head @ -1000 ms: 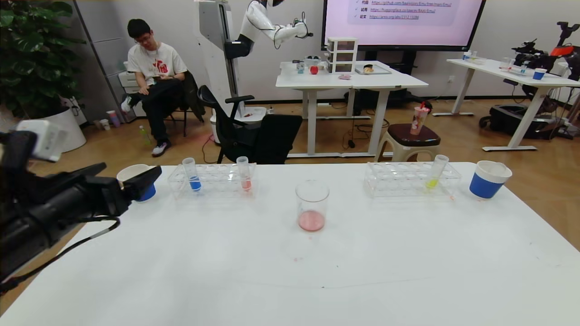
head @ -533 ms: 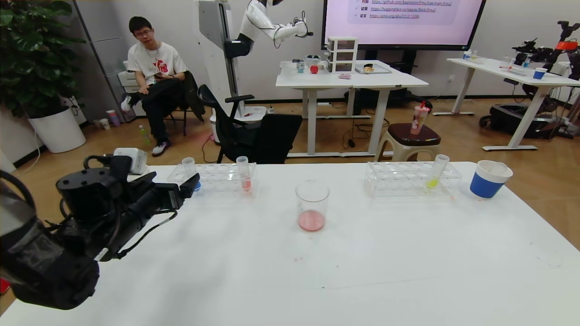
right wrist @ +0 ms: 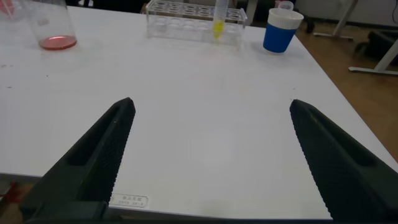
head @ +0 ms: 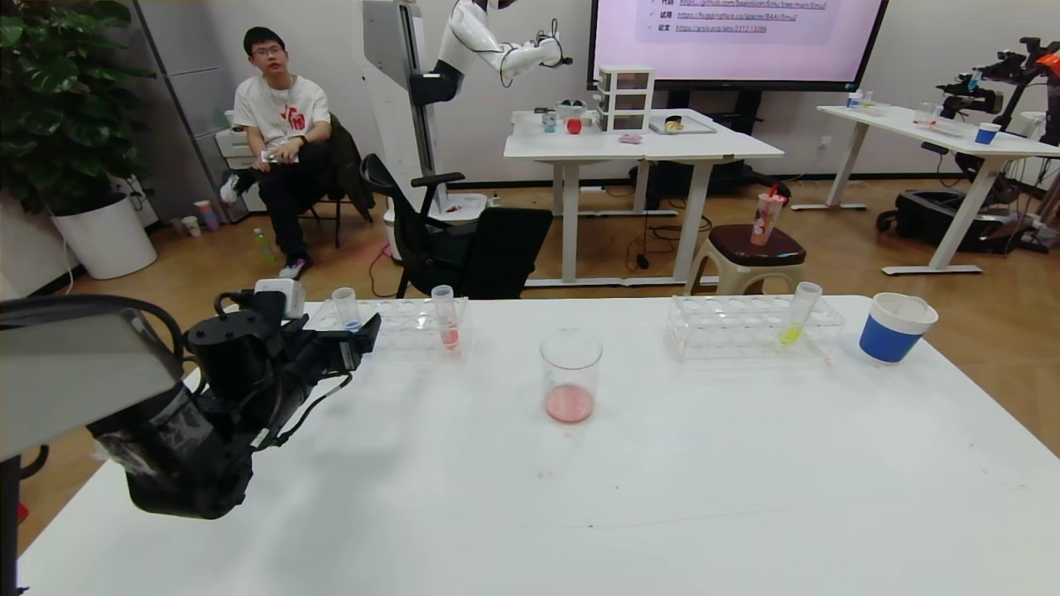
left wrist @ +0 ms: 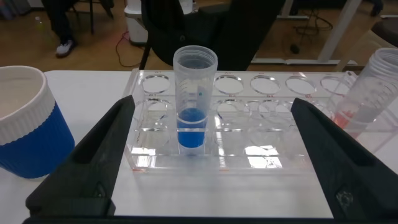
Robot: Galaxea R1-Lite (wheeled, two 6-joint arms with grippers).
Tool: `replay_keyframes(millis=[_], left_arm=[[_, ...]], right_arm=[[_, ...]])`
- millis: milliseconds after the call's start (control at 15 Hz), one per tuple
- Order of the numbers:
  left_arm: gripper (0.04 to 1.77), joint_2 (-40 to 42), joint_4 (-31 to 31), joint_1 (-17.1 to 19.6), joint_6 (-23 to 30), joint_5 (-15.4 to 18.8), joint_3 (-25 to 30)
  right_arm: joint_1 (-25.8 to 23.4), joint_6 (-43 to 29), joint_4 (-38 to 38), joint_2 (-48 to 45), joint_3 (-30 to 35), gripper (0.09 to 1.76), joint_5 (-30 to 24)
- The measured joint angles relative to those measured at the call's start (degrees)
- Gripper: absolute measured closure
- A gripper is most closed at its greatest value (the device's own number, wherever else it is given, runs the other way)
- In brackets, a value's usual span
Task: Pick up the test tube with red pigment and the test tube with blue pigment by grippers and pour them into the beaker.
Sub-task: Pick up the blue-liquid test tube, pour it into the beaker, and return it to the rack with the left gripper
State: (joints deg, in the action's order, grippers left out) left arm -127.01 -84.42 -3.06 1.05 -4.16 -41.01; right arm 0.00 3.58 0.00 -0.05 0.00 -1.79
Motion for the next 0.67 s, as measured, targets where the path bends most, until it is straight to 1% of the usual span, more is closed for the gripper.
replay_keyframes(millis=[133,267,333,467,667], left_arm=[[0.06,-2.56,0.77,0.12,-0.01,-0.59,-4.19],[0.06,-4.83,1.67,0.17,0.05,-0.90,-7.30],[0.06,-5.73,1.67,0.22,0.11,-1.60,-8.46],[0.06,-7.08,1.57,0.28,0.16,-2.21,-10.31],[0.06,-7.94,1.34,0.32,0.32,-2.23,-11.33]], right_arm=[[0.00,0.00,0.00,0.00,0.00,0.11,-0.02],[0.00,0.00,0.00,0.00,0.00,0.11,-0.02],[0.00,0.00,0.00,0.00,0.00,0.11,-0.02],[0.00,0.02,0.00,0.00,0.00,0.11,-0.02],[0.00,-0.01,0.00,0.00,0.00,0.11,-0.02]])
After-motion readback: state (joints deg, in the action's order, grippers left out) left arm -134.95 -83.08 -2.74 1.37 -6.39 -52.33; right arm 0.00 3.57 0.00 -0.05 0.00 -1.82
